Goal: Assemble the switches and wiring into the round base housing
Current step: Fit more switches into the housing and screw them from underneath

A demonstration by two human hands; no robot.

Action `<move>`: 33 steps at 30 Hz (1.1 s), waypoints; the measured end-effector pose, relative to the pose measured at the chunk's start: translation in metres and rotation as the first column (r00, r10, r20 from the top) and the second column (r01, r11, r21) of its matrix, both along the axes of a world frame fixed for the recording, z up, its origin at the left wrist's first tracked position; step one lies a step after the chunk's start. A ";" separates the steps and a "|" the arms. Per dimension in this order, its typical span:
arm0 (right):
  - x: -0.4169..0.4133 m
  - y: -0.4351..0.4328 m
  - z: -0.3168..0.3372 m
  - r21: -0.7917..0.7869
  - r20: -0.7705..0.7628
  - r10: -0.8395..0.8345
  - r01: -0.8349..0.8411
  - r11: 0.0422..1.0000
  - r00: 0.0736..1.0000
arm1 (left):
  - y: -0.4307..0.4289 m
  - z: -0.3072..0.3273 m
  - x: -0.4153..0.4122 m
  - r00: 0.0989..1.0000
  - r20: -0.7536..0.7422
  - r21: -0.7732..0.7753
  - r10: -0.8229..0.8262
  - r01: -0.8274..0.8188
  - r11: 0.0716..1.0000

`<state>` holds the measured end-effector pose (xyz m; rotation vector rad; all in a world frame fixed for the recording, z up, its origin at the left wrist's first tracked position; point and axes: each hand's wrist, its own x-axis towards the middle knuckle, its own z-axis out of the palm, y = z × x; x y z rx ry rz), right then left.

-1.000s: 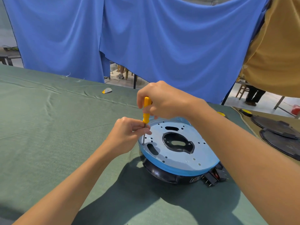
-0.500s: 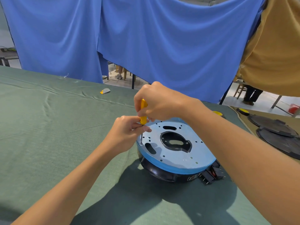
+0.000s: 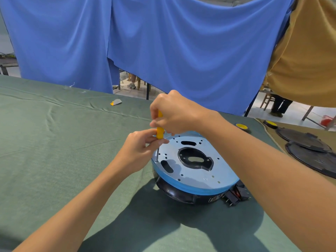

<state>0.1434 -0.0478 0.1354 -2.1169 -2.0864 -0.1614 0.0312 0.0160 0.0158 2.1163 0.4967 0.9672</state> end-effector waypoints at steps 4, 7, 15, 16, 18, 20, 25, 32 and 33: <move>0.000 0.007 -0.009 0.052 0.094 -0.137 0.133 0.990 0.986 | -0.002 -0.004 0.003 0.982 0.087 -0.045 0.166 -0.162 0.986; 0.002 0.006 -0.007 0.016 0.107 -0.113 0.112 0.994 0.988 | 0.000 -0.006 0.003 0.986 0.077 -0.083 0.148 -0.142 0.986; 0.003 0.004 -0.001 0.024 0.051 -0.064 0.063 0.998 0.997 | 0.003 -0.007 0.000 0.998 0.010 -0.057 0.058 -0.058 0.997; 0.002 0.005 -0.004 0.042 0.072 -0.097 0.095 0.995 0.993 | 0.002 -0.009 0.001 0.996 0.020 -0.068 0.086 -0.085 0.994; -0.001 0.005 -0.008 0.049 0.088 -0.115 0.111 0.993 0.989 | 0.000 -0.011 0.003 0.991 0.027 -0.071 0.134 -0.132 0.989; -0.003 0.004 -0.007 0.008 0.098 -0.084 0.083 0.996 0.992 | 0.000 -0.011 0.004 0.994 0.008 -0.047 0.111 -0.110 0.993; -0.005 -0.001 0.004 -0.096 0.093 0.022 -0.013 0.995 0.995 | 0.004 -0.008 -0.002 0.996 -0.094 -0.030 -0.007 0.004 1.000; -0.004 0.004 -0.010 0.048 0.135 -0.180 0.175 0.983 0.974 | 0.004 -0.013 0.002 0.991 -0.006 -0.058 0.133 -0.133 0.989; -0.003 0.004 -0.010 0.026 0.133 -0.165 0.163 0.986 0.977 | 0.003 -0.013 0.002 0.994 -0.008 -0.047 0.105 -0.105 0.993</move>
